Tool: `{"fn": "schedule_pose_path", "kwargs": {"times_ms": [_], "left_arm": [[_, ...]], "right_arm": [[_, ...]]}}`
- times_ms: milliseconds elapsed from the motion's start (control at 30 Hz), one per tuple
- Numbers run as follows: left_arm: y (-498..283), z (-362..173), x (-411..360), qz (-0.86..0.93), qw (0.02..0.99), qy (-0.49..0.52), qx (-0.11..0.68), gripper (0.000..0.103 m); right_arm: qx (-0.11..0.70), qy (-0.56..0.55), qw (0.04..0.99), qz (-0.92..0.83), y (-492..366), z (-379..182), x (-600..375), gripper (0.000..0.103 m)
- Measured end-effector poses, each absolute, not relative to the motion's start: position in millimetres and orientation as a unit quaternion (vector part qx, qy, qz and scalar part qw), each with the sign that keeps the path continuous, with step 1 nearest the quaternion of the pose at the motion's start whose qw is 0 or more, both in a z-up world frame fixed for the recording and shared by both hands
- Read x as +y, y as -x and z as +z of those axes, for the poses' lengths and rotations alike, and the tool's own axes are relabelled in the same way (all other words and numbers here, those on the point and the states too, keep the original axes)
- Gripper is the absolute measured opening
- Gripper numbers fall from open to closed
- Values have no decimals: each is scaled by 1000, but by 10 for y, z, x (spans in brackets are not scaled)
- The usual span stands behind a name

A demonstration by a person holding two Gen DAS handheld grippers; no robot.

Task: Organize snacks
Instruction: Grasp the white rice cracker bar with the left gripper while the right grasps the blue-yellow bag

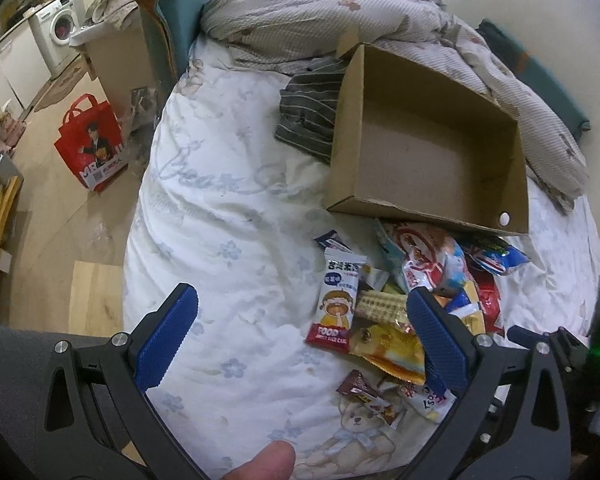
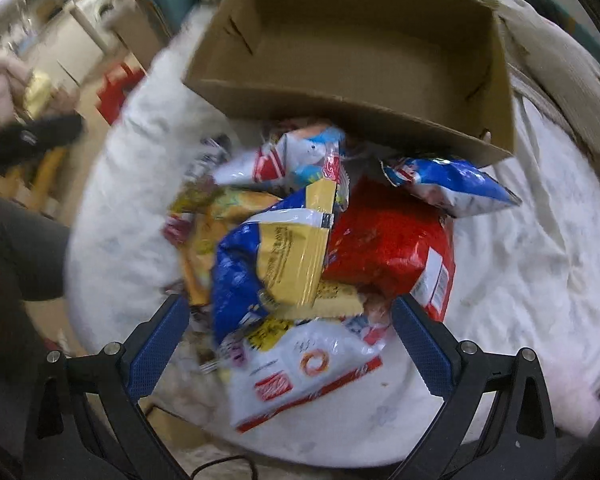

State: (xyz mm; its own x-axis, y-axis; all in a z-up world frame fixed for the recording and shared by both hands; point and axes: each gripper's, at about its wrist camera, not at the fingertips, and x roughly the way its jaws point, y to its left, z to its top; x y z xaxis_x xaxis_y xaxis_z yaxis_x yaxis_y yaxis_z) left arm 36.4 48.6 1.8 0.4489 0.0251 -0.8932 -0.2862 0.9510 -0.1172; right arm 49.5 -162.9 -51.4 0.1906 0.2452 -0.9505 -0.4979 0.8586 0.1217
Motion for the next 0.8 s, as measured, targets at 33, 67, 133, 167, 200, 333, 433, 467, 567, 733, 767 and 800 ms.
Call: {"fn": "schedule_pose_path", "kwargs": {"times_ms": [33, 67, 133, 167, 200, 333, 433, 467, 567, 733, 767, 800], "left_arm": [[-381, 9, 505, 94, 840, 128, 518, 103], [-382, -3, 523, 97, 839, 131, 519, 103], [-379, -39, 566, 101, 835, 139, 523, 103], [-379, -64, 581, 103, 832, 143, 526, 103], [-383, -95, 589, 106, 829, 148, 529, 103], [-406, -139, 579, 103, 824, 152, 536, 103], [-429, -187, 564, 95, 818, 151, 547, 103], [-441, -210, 575, 96, 815, 152, 551, 103], [-496, -273, 630, 108, 803, 156, 566, 103], [-733, -450, 705, 110, 781, 168, 591, 98], [-781, -510, 697, 111, 776, 167, 598, 95], [-825, -573, 678, 109, 770, 164, 606, 91]], "right_arm": [[589, 99, 763, 247, -522, -530, -1604, 103], [594, 81, 759, 255, -566, -551, -1573, 101], [604, 58, 755, 249, -653, -602, -1549, 91], [611, 52, 752, 241, -689, -641, -1535, 80], [617, 45, 748, 239, -711, -691, -1519, 73], [632, 19, 735, 244, -772, -772, -1520, 55], [623, 5, 739, 255, -792, -695, -1647, 24], [622, -3, 741, 255, -780, -657, -1697, 24], [607, -32, 747, 270, -725, -455, -1883, 22], [540, -74, 788, 287, -619, -69, -2235, 22], [530, -89, 795, 280, -632, -48, -2294, 22], [527, -109, 797, 274, -652, -45, -2360, 22]]}}
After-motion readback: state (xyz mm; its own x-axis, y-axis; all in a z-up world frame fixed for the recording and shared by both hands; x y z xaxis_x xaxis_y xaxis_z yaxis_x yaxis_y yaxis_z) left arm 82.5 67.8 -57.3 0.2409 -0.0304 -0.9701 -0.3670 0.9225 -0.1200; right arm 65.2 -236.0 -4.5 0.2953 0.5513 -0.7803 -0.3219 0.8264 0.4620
